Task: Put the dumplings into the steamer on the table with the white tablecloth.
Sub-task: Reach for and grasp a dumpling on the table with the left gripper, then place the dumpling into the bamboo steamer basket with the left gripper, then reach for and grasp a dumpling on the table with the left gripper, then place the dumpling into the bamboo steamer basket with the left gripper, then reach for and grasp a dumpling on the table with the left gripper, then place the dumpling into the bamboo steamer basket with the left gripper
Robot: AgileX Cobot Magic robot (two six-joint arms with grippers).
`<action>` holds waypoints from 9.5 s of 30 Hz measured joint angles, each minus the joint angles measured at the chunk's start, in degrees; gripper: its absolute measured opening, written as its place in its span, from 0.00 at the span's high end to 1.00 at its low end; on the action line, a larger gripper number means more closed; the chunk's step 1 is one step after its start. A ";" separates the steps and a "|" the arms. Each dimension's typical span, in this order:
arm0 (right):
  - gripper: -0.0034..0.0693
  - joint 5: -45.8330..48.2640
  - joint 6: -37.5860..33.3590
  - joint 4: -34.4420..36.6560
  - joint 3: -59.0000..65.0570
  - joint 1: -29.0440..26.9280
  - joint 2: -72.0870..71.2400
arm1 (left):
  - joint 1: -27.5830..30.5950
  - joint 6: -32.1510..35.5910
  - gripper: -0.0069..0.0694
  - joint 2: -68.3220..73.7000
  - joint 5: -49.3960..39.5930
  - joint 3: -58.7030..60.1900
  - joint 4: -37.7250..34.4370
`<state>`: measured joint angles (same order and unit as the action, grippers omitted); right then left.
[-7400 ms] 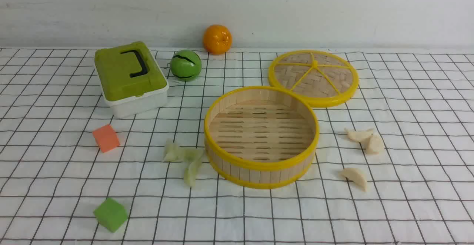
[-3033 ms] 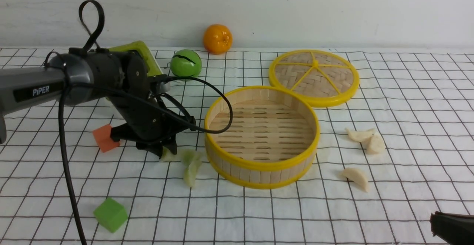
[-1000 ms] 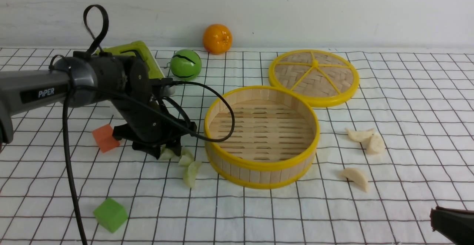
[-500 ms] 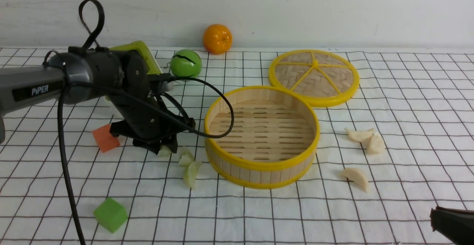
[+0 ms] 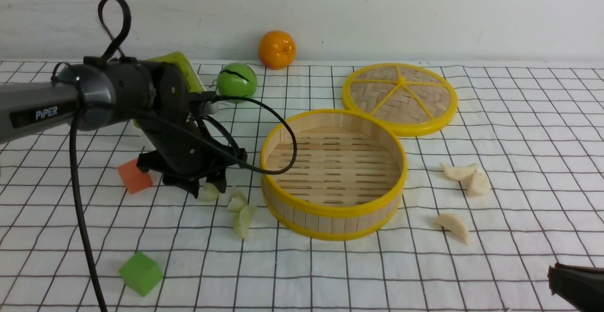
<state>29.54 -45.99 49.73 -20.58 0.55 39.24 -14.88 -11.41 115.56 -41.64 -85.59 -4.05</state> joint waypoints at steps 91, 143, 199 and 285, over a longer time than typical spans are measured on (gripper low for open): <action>0.95 0.40 -0.97 -0.42 0.00 0.00 0.00 | -11.26 1.55 0.62 1.51 2.70 -15.55 -5.05; 0.93 1.96 -0.97 1.48 0.00 0.00 0.00 | -7.92 -14.20 0.51 -0.24 -6.85 -3.64 7.70; 0.90 1.13 -0.97 1.53 0.00 0.00 0.00 | -15.77 -7.22 0.56 0.80 -5.05 -19.28 3.18; 0.84 -0.12 -0.97 3.30 0.00 0.00 0.06 | -16.91 -0.26 0.65 4.70 -7.77 -30.11 -10.01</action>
<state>29.42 -46.97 53.03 -20.58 0.55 39.31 -31.79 -11.67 120.26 -49.41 -115.70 -14.06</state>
